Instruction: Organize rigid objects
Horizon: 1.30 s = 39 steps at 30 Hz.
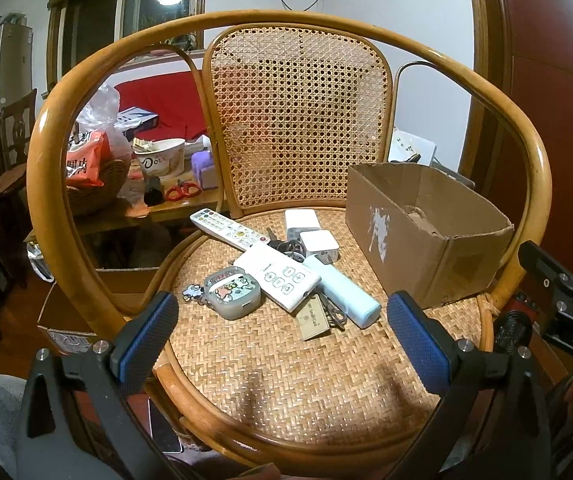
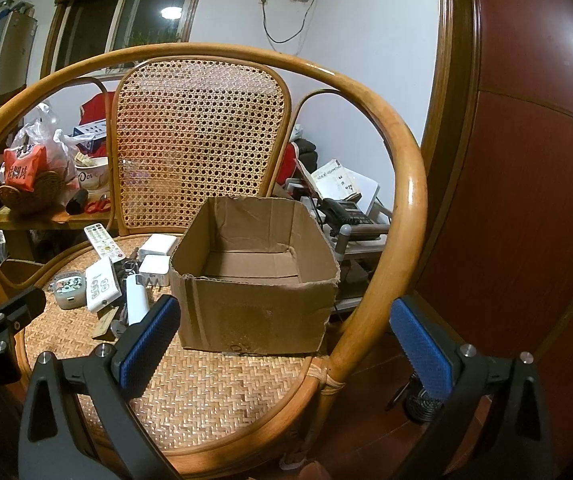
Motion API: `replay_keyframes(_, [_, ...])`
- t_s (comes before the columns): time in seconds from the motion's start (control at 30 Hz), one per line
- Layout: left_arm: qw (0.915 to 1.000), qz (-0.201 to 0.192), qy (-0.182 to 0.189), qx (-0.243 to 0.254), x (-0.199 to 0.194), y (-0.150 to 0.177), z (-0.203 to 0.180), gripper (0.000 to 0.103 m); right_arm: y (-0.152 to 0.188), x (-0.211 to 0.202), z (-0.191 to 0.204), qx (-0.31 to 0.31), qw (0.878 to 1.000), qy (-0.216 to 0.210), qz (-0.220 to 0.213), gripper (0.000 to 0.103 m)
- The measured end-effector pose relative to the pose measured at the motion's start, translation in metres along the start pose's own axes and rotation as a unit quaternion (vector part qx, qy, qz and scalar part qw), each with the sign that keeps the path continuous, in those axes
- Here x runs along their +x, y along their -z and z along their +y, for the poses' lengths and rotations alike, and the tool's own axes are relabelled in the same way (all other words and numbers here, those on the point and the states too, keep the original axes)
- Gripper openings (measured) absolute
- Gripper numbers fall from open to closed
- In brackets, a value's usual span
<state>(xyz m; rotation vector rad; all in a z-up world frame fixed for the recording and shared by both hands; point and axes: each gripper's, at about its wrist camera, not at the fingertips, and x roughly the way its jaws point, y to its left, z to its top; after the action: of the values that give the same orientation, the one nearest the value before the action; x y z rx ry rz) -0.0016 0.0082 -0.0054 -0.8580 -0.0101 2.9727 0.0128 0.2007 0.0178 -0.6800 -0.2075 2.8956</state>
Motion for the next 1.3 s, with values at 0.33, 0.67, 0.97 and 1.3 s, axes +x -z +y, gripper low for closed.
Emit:
replay_keyframes(0.33, [1.0000, 0.005, 0.000, 0.002, 0.0015, 0.0007, -0.0007, 0.103, -0.0004, 0.0008, 0.0005, -0.002, 1.000, 0.002, 0.002, 0.103])
replay_keyframes(0.67, [0.9999, 0.011, 0.001, 0.005, 0.0034, 0.0008, -0.0021, 0.103, -0.0007, 0.0008, -0.0001, -0.003, 1.000, 0.002, 0.004, 0.103])
replay_keyframes(0.97, [0.9998, 0.016, 0.007, 0.005, 0.0047, 0.0010, -0.0011, 0.103, -0.0007, 0.0011, 0.0005, -0.005, 1.000, 0.002, 0.005, 0.103])
replay_keyframes(1.3, [0.9997, 0.022, 0.012, 0.004, 0.0076, 0.0015, -0.0017, 0.103, 0.0000, 0.0018, 0.0018, -0.006, 1.000, 0.002, 0.009, 0.103])
